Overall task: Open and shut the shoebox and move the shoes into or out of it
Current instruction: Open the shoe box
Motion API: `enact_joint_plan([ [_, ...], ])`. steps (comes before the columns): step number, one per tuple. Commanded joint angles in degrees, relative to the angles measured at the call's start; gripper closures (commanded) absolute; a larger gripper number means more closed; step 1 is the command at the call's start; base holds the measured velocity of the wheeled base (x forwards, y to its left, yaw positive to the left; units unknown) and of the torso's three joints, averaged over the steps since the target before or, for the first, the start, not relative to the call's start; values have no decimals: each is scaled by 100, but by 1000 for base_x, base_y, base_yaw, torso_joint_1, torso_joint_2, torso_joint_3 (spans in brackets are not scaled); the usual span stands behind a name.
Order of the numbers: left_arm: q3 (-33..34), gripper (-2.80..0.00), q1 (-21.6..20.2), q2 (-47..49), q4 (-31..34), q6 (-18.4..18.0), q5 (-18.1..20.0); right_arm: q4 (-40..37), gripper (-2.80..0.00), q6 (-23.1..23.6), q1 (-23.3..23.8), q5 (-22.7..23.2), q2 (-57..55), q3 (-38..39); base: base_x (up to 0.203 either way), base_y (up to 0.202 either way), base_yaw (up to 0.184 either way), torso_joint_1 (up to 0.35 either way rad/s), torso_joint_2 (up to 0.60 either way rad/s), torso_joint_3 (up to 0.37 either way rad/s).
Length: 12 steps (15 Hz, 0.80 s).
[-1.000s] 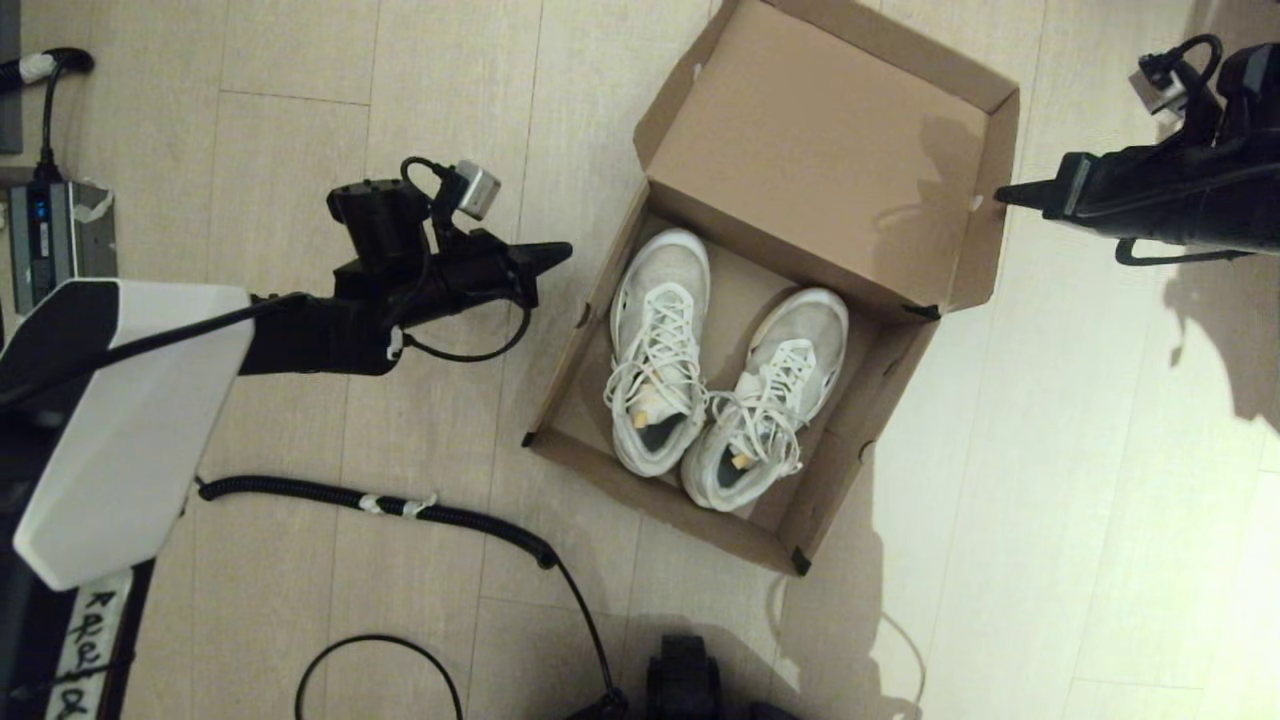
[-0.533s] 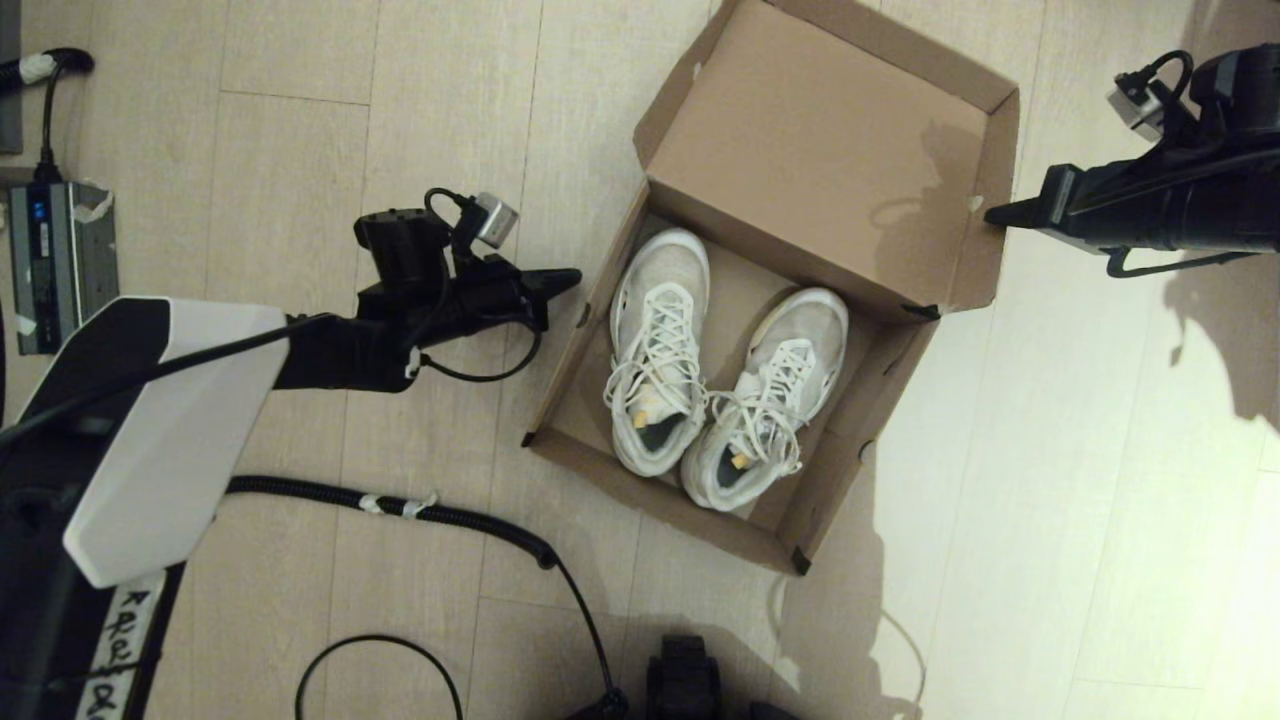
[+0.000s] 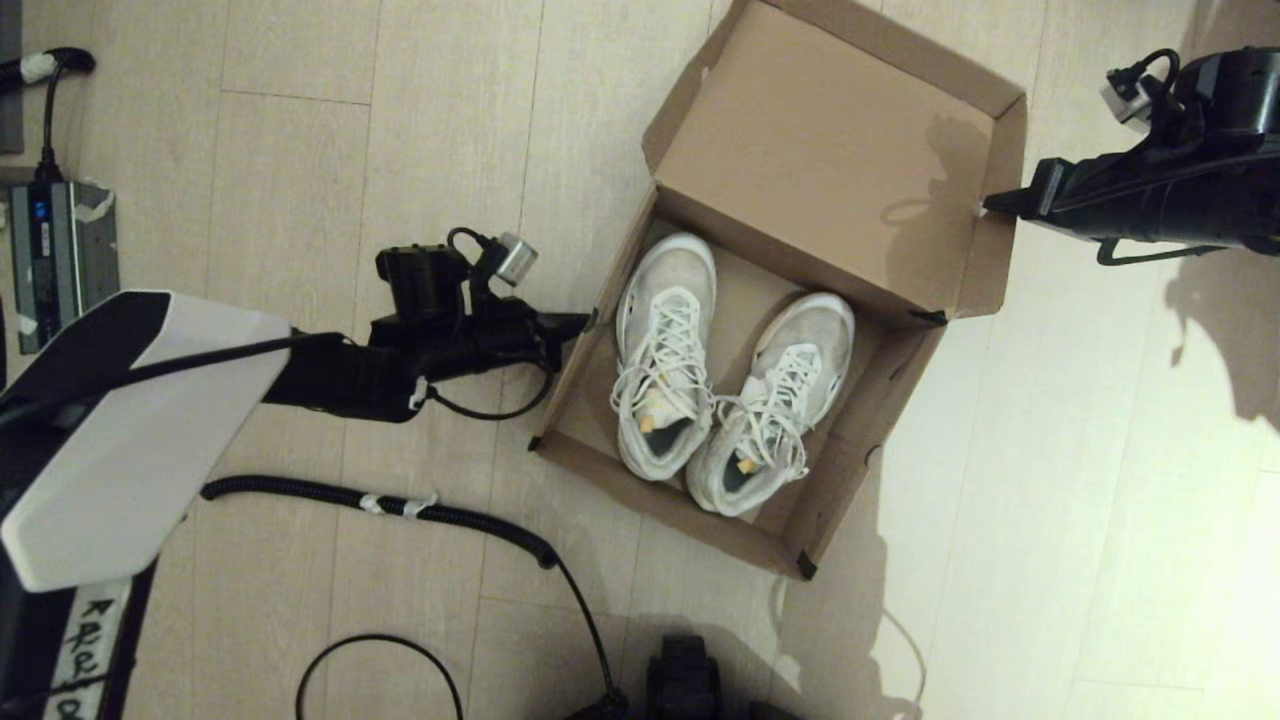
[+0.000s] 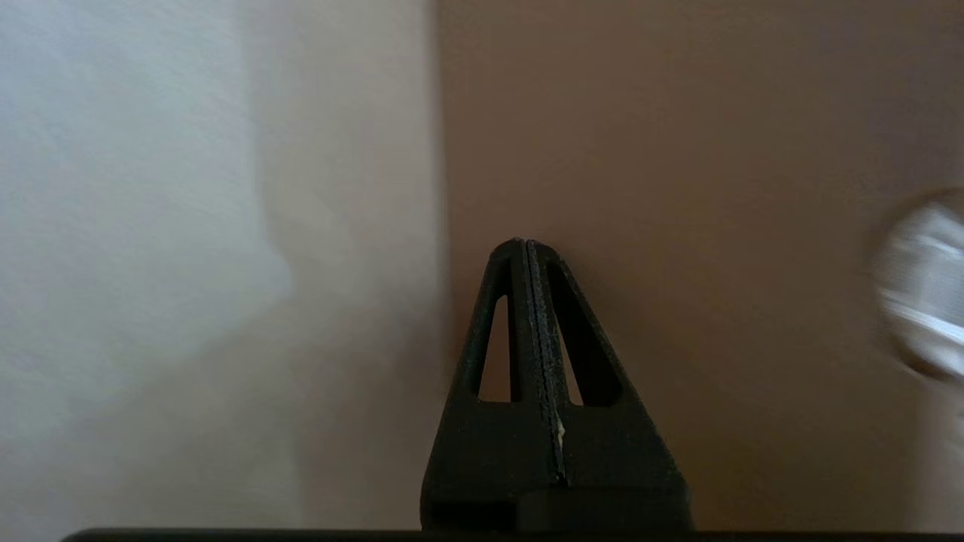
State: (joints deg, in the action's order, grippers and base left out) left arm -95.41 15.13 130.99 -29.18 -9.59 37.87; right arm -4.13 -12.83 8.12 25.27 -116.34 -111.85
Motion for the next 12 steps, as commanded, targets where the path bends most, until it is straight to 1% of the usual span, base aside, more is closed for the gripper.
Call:
enact_joint_plan([
  [1,634,0,190,-558,-12,37,33,16,0,-9,45,16,-73,-12,0,0,0,0,0,0],
  [3,1113,0,363,-847,-22,227,17,17,0,-9,154,-5,-66,-12,0,0,0,0,0,0],
  [6,1530,0,455,-1126,-27,281,2,26,0,0,217,4,-56,-30,0,0,0,0,0,0],
  [8,1954,0,493,-1374,-26,277,3,204,0,0,251,6,-82,-29,0,0,0,0,0,0],
  [10,2371,0,462,-1557,-111,236,-18,426,0,0,272,12,-126,-30,0,0,0,0,0,0],
  [12,2532,0,297,-1461,-388,170,-27,720,0,13,327,19,-126,-57,0,0,0,0,0,0],
])
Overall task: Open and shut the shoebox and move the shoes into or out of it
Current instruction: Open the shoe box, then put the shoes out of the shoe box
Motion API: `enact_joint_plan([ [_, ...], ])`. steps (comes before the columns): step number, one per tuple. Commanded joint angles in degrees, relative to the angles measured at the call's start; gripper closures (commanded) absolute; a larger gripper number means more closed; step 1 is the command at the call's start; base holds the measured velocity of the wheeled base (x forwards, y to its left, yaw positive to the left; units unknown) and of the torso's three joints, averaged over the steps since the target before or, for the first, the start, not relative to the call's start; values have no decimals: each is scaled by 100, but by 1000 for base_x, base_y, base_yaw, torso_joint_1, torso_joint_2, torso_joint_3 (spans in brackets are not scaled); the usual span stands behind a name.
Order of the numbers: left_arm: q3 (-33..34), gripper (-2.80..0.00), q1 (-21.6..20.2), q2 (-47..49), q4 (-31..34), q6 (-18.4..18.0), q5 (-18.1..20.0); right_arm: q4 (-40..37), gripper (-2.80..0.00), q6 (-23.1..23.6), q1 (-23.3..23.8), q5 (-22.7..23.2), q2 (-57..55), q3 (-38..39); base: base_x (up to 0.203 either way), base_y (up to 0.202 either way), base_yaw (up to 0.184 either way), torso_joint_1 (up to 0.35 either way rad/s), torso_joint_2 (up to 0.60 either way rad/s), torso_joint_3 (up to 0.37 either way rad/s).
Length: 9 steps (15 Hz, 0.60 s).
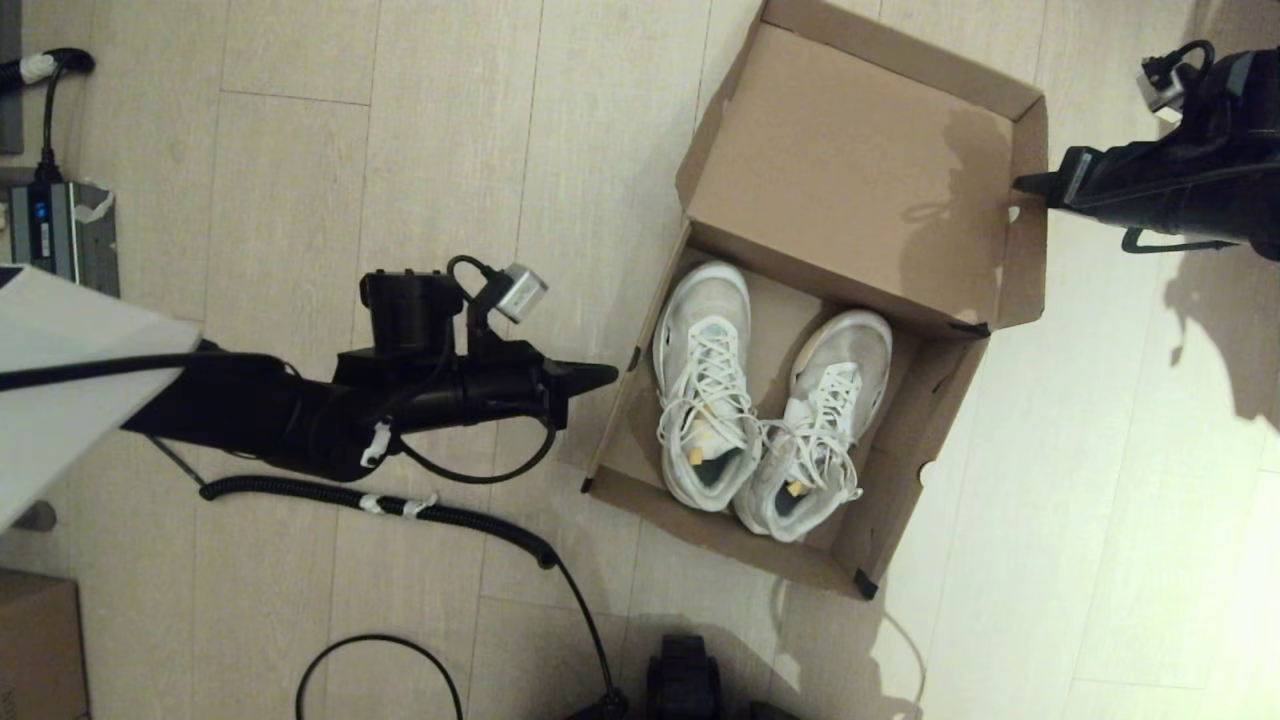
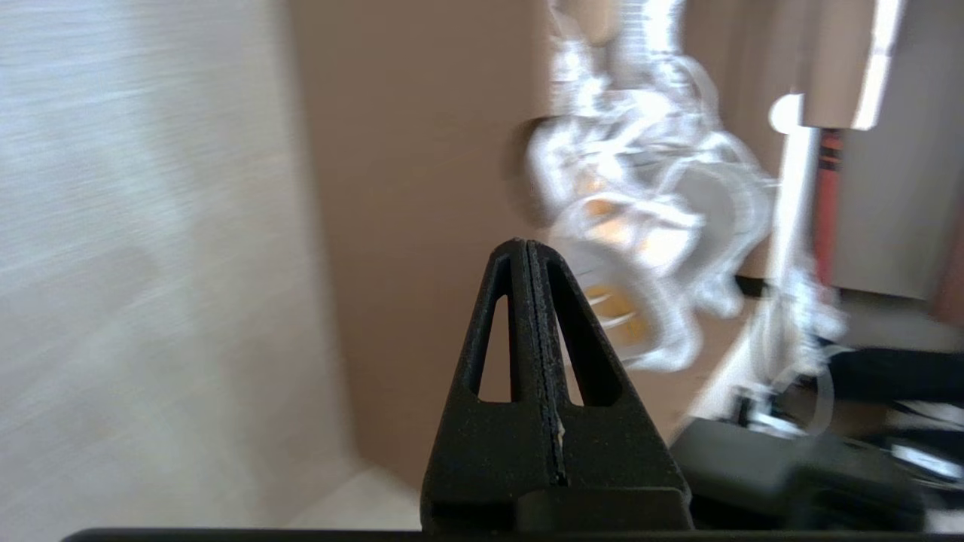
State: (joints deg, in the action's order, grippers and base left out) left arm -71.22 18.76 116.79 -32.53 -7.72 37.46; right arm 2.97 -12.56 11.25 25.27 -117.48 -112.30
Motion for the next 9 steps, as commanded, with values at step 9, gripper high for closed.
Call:
enact_joint_plan([
  [9,1146,0,-77,272,-649,-142,24,1232,0,1088,1092,12,147,-20,0,0,0,0,0,0],
])
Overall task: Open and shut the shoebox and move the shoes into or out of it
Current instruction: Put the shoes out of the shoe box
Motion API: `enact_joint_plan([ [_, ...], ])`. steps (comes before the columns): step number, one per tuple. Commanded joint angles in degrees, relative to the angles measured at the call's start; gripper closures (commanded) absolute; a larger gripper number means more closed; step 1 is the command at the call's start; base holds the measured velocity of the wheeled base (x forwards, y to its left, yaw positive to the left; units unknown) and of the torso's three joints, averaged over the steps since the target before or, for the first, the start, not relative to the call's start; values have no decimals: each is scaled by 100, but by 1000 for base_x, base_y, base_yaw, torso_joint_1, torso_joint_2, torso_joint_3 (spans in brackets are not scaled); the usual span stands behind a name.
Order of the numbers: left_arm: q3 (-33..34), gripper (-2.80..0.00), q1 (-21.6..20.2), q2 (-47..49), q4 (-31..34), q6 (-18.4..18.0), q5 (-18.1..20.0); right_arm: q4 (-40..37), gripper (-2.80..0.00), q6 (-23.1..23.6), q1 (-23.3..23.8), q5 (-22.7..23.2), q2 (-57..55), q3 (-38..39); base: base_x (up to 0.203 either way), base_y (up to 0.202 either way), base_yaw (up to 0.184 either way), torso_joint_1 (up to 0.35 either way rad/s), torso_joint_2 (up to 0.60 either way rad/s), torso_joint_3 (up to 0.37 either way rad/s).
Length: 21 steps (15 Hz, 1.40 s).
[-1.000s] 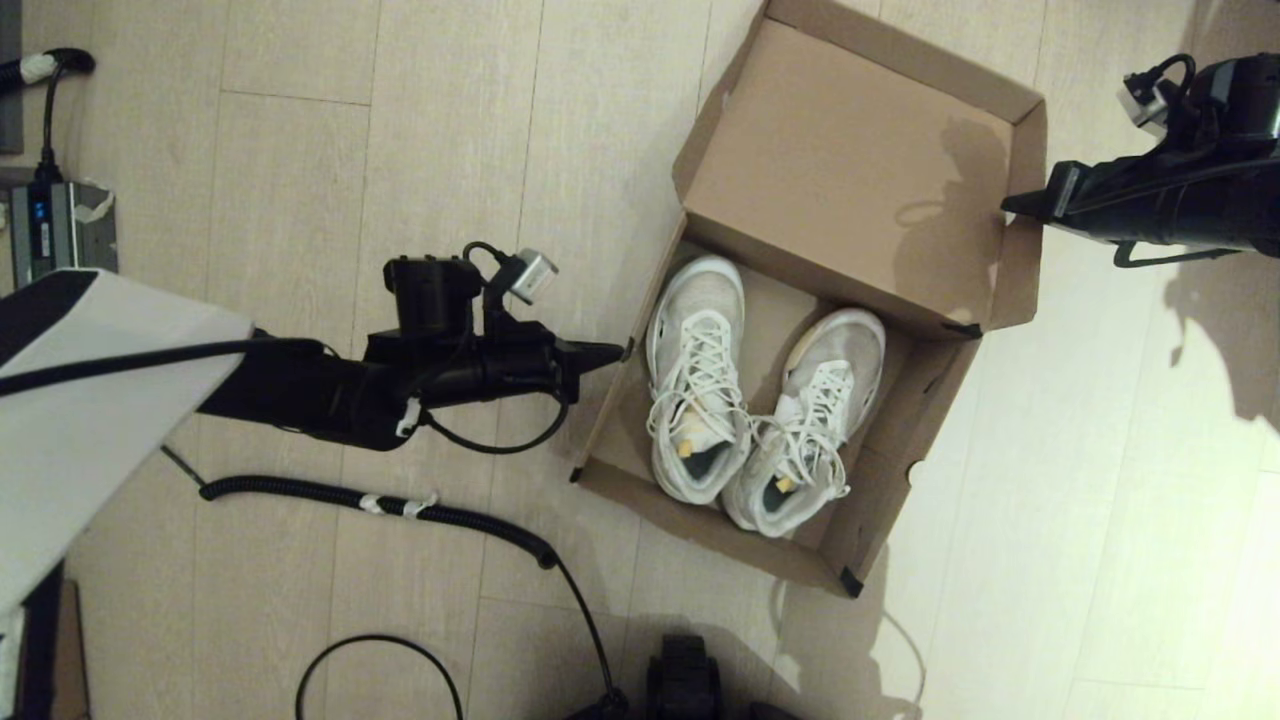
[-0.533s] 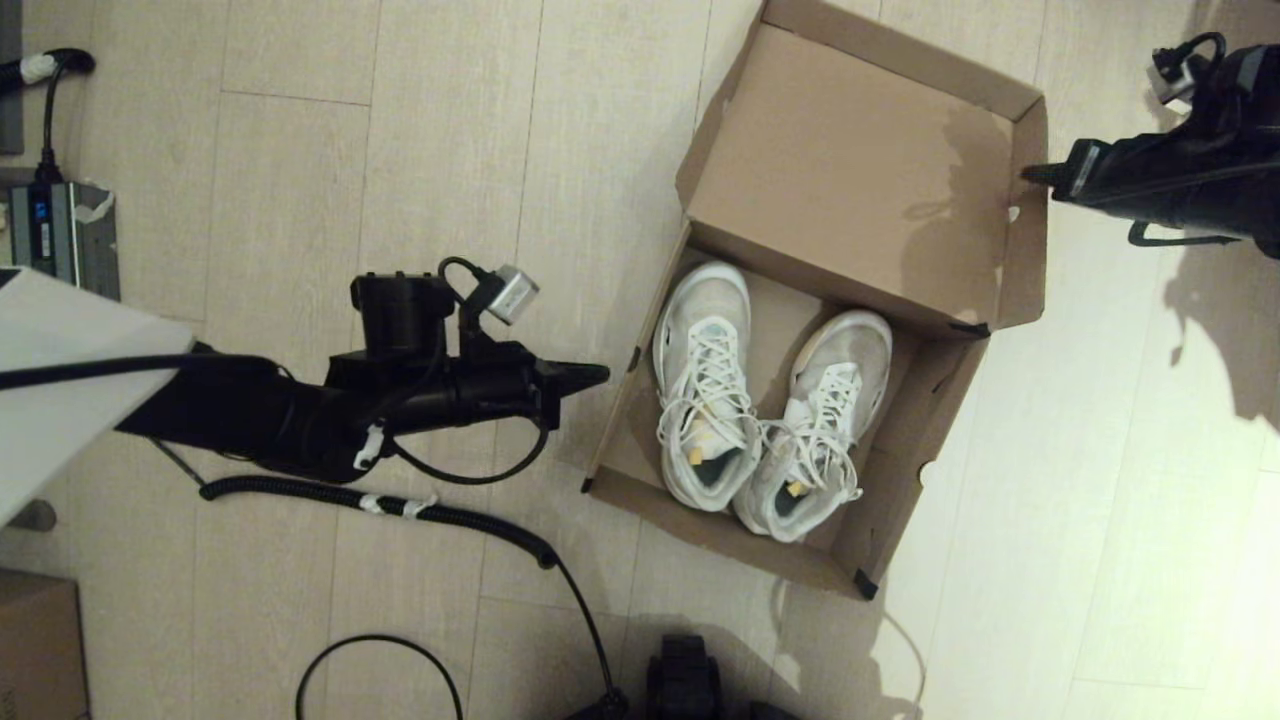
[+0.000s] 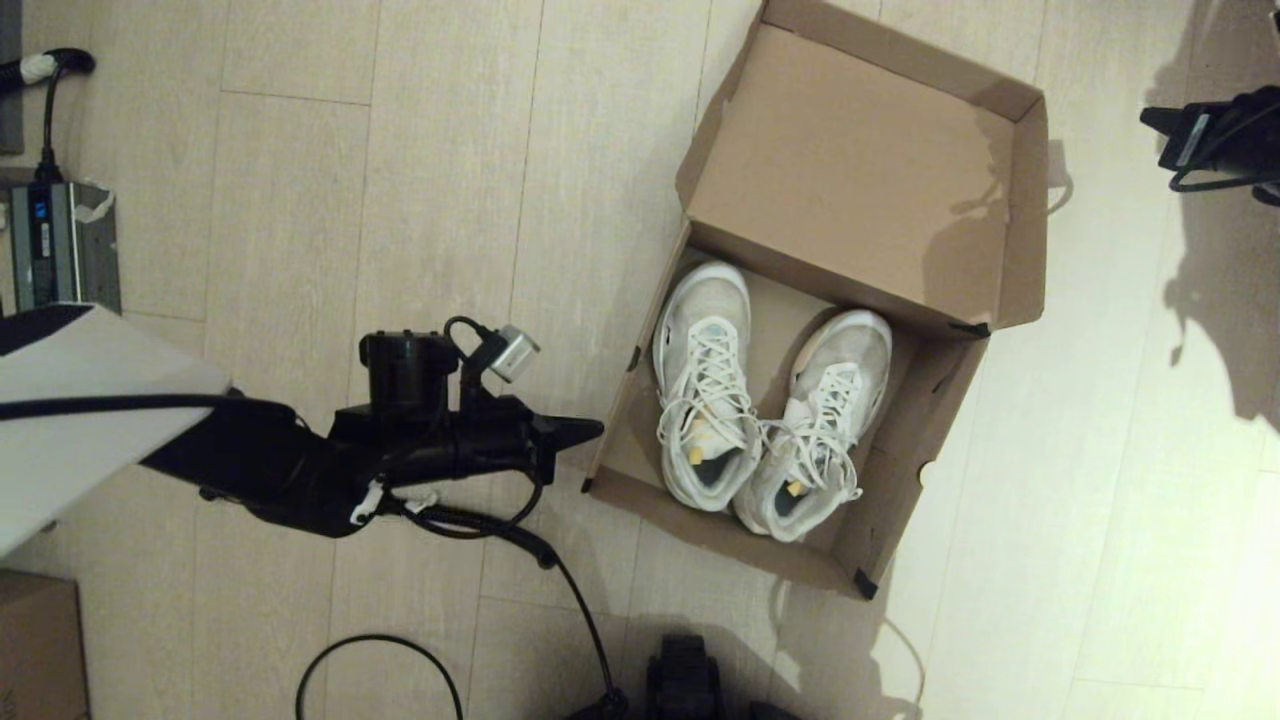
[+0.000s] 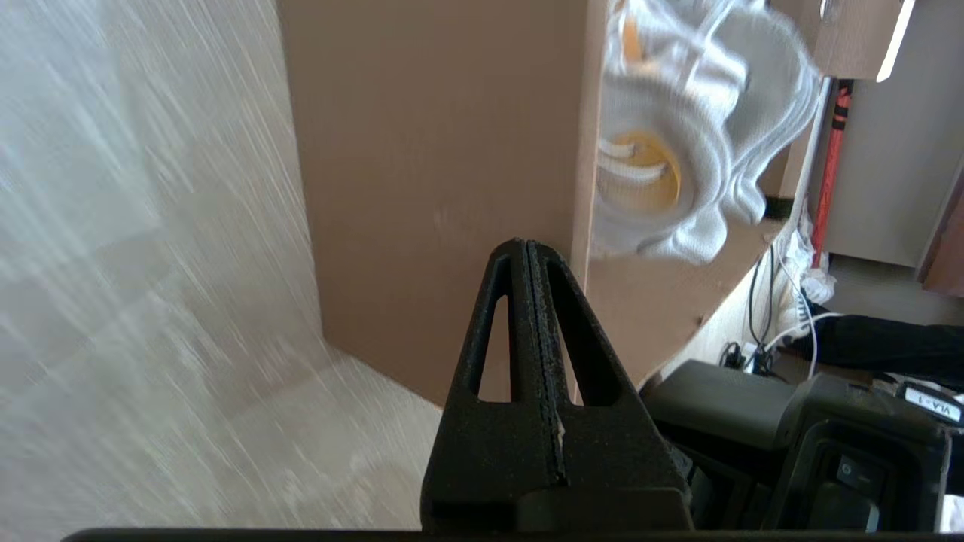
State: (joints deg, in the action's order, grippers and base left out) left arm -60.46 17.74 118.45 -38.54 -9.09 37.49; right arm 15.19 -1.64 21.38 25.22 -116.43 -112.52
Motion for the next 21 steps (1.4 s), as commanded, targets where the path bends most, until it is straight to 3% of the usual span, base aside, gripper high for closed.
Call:
enact_joint_plan([
  [1,78,0,63,124,-64,-2,29,7,0,-1,103,18,42,2,0,0,0,0,0,0],
  [9,289,0,433,257,-426,48,-2,-194,0,84,125,27,40,-2,0,0,0,0,0,0],
  [12,291,0,149,-324,-433,43,-104,-1590,0,729,99,-58,441,33,0,0,0,0,0,0],
  [13,284,0,-4,-614,-414,45,-118,-1699,0,860,-20,-180,515,89,0,0,0,0,0,0],
  [17,271,0,-614,-1541,-358,56,-145,-1721,0,841,-461,-377,760,345,0,0,0,0,0,0],
  [21,228,0,-640,-1606,-370,57,-375,-1480,0,725,-543,-370,1487,1345,0,0,0,0,0,0],
])
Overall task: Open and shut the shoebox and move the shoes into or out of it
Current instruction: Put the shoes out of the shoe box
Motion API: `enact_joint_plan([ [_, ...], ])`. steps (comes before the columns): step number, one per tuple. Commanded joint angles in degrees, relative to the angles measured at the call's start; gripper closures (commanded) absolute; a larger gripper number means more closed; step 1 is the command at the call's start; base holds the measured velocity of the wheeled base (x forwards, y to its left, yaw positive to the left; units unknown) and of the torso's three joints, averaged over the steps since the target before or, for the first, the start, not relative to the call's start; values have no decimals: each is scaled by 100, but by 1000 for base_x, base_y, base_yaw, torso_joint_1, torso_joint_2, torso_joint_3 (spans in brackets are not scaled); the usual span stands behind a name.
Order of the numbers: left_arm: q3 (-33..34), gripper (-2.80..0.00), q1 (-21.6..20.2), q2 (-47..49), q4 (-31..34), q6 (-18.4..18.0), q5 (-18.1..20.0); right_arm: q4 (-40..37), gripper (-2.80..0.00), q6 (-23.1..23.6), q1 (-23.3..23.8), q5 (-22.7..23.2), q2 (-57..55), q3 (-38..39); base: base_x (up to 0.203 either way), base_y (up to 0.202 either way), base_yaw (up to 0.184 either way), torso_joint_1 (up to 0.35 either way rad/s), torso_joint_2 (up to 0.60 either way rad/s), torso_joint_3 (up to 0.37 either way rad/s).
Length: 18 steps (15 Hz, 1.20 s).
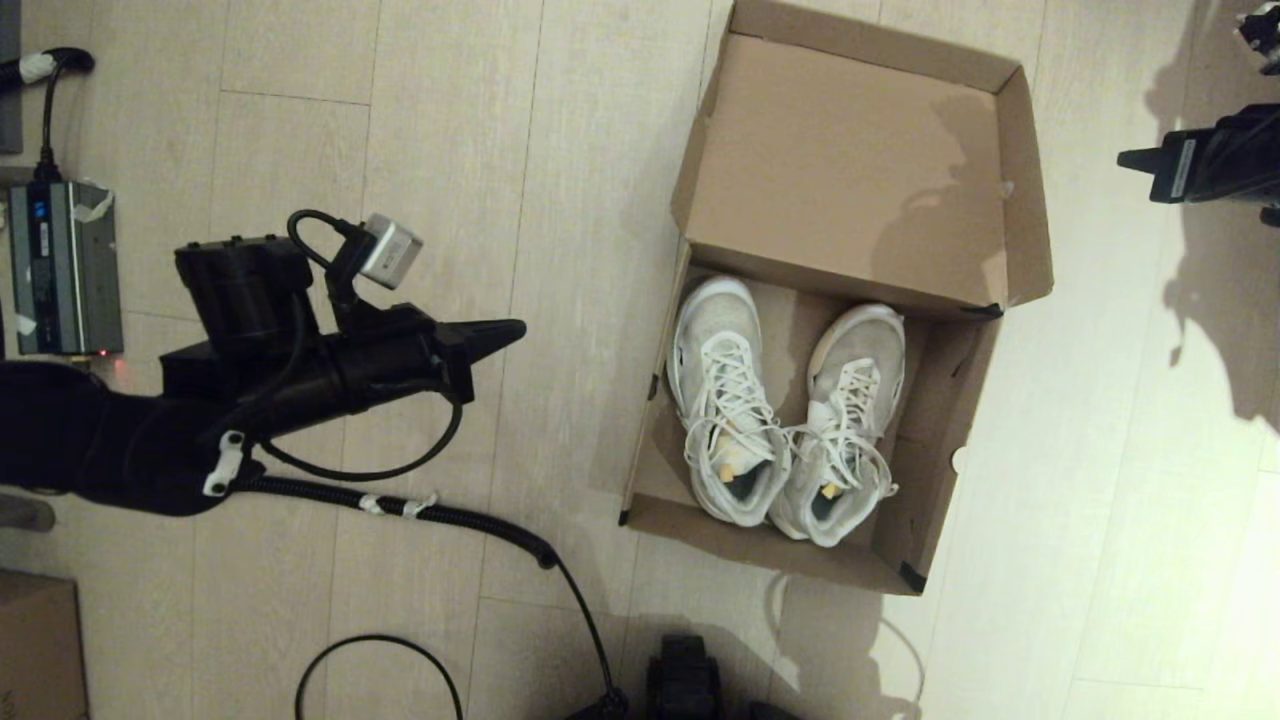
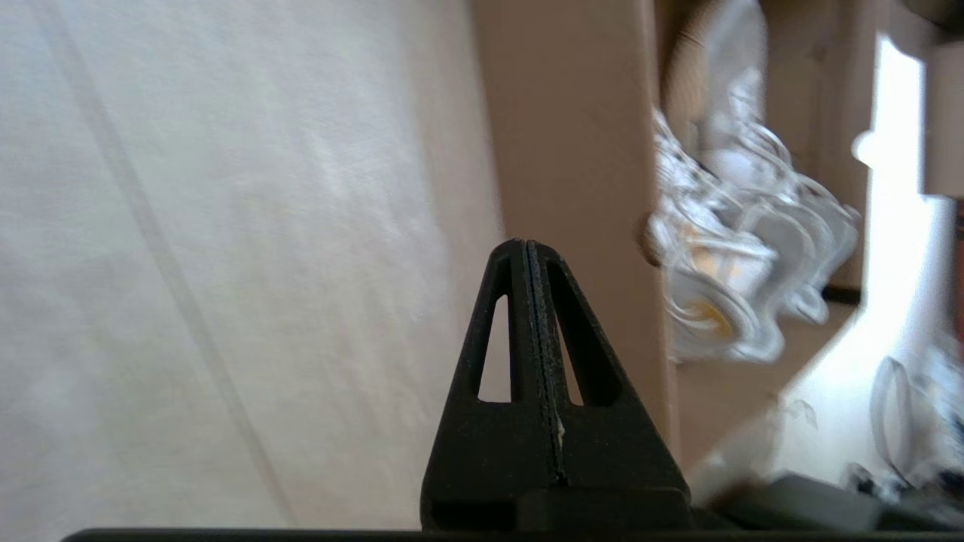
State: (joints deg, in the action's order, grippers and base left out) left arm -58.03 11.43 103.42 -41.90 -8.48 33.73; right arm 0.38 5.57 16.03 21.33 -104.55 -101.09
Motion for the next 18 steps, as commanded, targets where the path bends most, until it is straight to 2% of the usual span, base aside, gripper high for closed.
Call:
enact_joint_plan([
  [1,-24,0,-18,-104,-38,-4,-77,487,0,-12,-10,-14,357,411,0,0,0,0,0,0],
  [3,-42,0,-36,-133,-38,-4,-130,1569,0,-36,-12,-242,401,883,0,0,0,0,0,0],
  [4,-63,0,-48,-138,-38,-4,-130,1708,0,-85,-12,-296,461,951,0,0,0,0,0,0],
  [5,-100,0,-68,-129,-36,-4,-144,1658,0,-208,-14,-257,578,954,0,0,0,0,0,0],
  [6,-121,0,-106,-130,-29,-12,-218,1418,0,-438,-45,-183,716,962,0,0,0,0,0,0],
  [8,-127,0,-246,-186,-29,-13,-439,859,0,-613,-202,-5,1064,1064,0,0,0,0,0,0],
  [9,-123,0,-466,-232,-29,-22,-460,530,0,-663,-339,294,1247,1110,0,0,0,0,0,0],
  [11,-149,0,-927,-283,-12,-100,-567,165,0,-932,-877,491,1471,1134,0,0,0,0,0,0],
  [13,-607,0,-1247,-387,487,-405,-1461,-174,0,-1300,-1311,501,1656,1176,0,0,0,0,0,0],
  [15,-968,0,-1383,-1015,1409,-470,-2297,-201,0,-1315,-1304,486,1650,1214,0,0,0,0,0,0],
  [16,-921,0,-1384,-1501,1773,-380,-2563,-220,0,-1313,-1308,486,1677,1293,0,0,0,0,0,0],
  [18,-354,0,-1216,-2777,2283,-137,-2970,-223,0,-1287,-1330,486,1780,1381,0,0,0,0,0,0],
])
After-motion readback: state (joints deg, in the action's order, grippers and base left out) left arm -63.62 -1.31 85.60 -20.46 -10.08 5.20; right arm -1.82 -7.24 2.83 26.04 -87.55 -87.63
